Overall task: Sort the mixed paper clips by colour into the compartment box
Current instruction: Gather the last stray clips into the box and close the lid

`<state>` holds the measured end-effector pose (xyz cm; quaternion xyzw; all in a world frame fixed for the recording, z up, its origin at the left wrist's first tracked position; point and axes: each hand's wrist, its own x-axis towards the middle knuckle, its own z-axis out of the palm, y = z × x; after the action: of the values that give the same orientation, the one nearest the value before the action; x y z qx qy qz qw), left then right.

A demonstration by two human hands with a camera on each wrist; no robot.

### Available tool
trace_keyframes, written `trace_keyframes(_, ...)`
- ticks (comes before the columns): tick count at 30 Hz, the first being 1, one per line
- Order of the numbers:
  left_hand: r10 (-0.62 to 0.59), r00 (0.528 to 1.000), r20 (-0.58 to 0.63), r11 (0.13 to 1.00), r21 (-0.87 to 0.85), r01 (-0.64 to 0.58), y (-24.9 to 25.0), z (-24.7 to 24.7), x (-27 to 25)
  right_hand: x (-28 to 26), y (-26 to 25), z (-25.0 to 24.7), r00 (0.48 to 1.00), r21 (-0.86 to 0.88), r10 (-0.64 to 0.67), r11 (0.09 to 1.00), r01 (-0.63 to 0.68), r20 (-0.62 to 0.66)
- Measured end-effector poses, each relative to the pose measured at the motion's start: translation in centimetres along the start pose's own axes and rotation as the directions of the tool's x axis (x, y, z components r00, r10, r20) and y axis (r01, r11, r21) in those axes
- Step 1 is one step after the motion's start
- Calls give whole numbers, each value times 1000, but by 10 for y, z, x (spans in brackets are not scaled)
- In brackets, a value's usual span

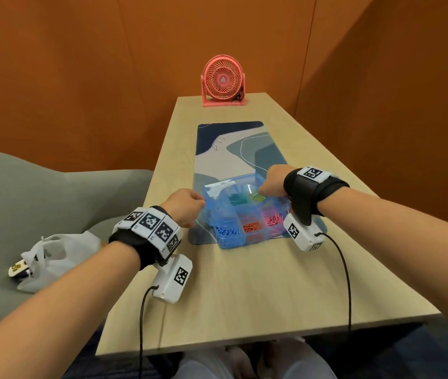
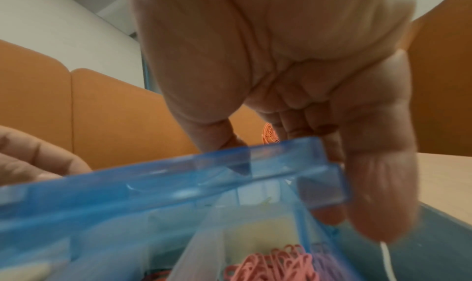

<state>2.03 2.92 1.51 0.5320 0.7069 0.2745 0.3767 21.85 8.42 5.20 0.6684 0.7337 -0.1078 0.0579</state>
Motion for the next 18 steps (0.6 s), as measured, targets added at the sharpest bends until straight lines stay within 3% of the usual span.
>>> trace_keyframes(4, -97, 992, 81, 979, -173, 110, -2, 3, -4, 0, -2, 6, 999, -21, -6, 1000, 5, -32)
trace_keyframes(7, -105, 990, 98, 962, -242, 126, -1, 4, -6, -3, -1, 7, 1000, -19, -7, 1000, 6, -28)
trace_keyframes(18, -78, 997, 4, 988, -133, 77, -1, 6, 2, -8, 3, 11, 1000, -8, -4, 1000, 3, -30)
